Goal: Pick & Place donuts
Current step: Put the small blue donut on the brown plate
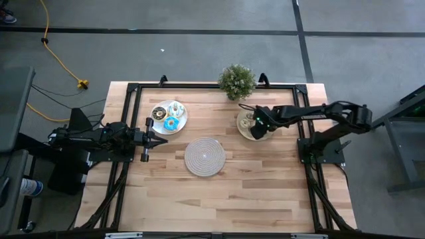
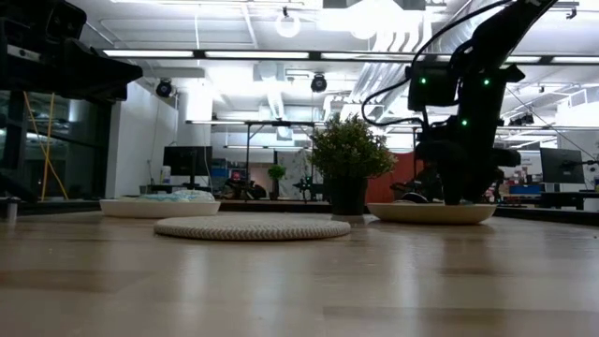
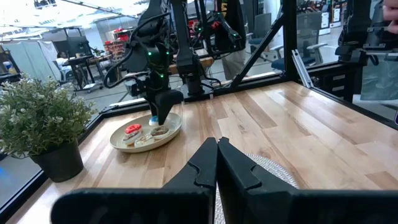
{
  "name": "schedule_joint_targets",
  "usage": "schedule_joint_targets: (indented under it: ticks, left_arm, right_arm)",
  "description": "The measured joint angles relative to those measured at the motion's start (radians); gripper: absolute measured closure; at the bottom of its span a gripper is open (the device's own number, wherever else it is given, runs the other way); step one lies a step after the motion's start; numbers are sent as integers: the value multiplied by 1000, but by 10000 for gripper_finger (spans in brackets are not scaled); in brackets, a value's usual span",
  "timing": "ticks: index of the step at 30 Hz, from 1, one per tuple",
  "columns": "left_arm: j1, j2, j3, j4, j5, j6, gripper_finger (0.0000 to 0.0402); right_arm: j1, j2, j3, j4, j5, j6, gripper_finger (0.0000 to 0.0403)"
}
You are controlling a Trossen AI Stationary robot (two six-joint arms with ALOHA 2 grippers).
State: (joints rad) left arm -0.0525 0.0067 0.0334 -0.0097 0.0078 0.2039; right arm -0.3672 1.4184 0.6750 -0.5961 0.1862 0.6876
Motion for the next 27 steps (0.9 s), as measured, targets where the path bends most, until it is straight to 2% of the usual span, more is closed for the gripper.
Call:
schedule_joint_targets:
  ticks: [14,27]
  left_arm:
    - [0,0,0,0,0,0,401]
    - [0,0,0,0,0,0,401]
  right_arm:
    - [0,58,0,14,5,-16,208]
    - [0,61,0,26,1,-42,198]
